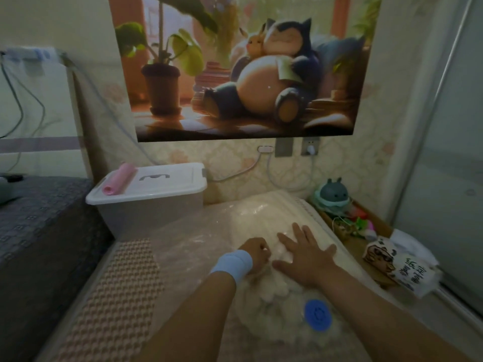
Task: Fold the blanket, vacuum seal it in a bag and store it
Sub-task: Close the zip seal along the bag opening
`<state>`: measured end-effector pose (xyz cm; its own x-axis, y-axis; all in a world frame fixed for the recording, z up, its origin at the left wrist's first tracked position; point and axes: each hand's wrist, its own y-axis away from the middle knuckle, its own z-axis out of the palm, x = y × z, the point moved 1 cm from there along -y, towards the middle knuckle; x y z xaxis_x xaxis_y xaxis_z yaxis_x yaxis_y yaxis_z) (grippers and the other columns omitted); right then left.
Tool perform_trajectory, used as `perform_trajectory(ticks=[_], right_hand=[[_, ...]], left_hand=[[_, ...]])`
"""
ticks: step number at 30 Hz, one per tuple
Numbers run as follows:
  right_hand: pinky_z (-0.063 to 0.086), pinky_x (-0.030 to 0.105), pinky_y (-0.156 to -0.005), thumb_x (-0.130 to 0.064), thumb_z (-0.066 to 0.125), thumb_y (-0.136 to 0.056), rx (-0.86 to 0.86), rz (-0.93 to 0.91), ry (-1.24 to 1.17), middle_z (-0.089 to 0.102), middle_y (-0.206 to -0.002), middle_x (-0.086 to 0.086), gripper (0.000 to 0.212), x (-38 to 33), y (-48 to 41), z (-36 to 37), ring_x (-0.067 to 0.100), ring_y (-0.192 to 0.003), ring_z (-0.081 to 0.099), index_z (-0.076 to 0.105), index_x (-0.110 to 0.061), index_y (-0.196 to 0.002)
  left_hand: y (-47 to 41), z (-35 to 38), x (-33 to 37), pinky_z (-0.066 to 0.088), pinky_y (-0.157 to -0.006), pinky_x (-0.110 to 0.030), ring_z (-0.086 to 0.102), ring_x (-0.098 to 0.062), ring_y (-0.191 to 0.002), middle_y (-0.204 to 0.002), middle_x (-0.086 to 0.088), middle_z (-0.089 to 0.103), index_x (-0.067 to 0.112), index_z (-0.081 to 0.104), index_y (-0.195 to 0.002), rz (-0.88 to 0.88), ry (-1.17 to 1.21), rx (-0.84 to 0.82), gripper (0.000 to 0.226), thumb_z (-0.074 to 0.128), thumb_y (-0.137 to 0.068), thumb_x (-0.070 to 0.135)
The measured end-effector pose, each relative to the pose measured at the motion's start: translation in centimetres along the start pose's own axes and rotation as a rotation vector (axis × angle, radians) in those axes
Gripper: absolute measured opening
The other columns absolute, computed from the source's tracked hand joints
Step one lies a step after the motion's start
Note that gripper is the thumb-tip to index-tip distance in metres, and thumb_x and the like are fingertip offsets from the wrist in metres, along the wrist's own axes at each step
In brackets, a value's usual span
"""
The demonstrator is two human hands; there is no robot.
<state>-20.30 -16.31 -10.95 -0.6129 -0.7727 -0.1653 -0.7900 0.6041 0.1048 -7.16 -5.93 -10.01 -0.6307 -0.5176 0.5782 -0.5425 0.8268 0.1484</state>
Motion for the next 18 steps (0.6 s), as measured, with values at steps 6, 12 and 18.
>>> perform_trajectory(ticks=[6, 12, 18], right_hand=[[0.003, 0.078, -0.106, -0.085, 0.03, -0.083, 0.141, 0.054, 0.011, -0.027, -0.161, -0.01, 0.082, 4.2, -5.5, 0.9, 0.017, -0.149, -0.023, -0.004, -0.054, -0.151], [-0.001, 0.079, -0.105, -0.083, 0.029, -0.085, 0.147, 0.057, 0.085, -0.03, -0.161, -0.007, 0.082, 4.4, -11.6, -0.3, 0.021, -0.148, -0.026, -0.006, -0.052, -0.152], [-0.009, 0.077, -0.105, -0.077, 0.026, -0.089, 0.153, 0.034, 0.227, -0.03, -0.161, 0.002, 0.08, 2.7, -11.6, -0.6, 0.027, -0.148, -0.027, -0.008, -0.044, -0.154]], left_hand=[[-7.3, 2.1, 1.3, 0.043, -0.092, -0.036, 0.057, -0.031, -0.105, -0.113, -0.015, 0.058, 0.014, 0.053, -0.098, 0.074, 0.019, -0.001, 0.008, 0.048, -0.096, 0.02], [-12.7, 0.8, 0.5, 0.04, -0.095, -0.032, 0.055, -0.03, -0.11, -0.119, -0.011, 0.055, 0.011, 0.059, -0.1, 0.097, 0.005, 0.089, 0.014, 0.048, -0.097, 0.018], [-9.0, 0.0, -2.2, 0.034, -0.08, -0.024, 0.052, -0.025, -0.1, -0.117, -0.009, 0.053, 0.012, 0.057, -0.099, 0.121, -0.04, 0.217, 0.013, 0.048, -0.098, 0.022]])
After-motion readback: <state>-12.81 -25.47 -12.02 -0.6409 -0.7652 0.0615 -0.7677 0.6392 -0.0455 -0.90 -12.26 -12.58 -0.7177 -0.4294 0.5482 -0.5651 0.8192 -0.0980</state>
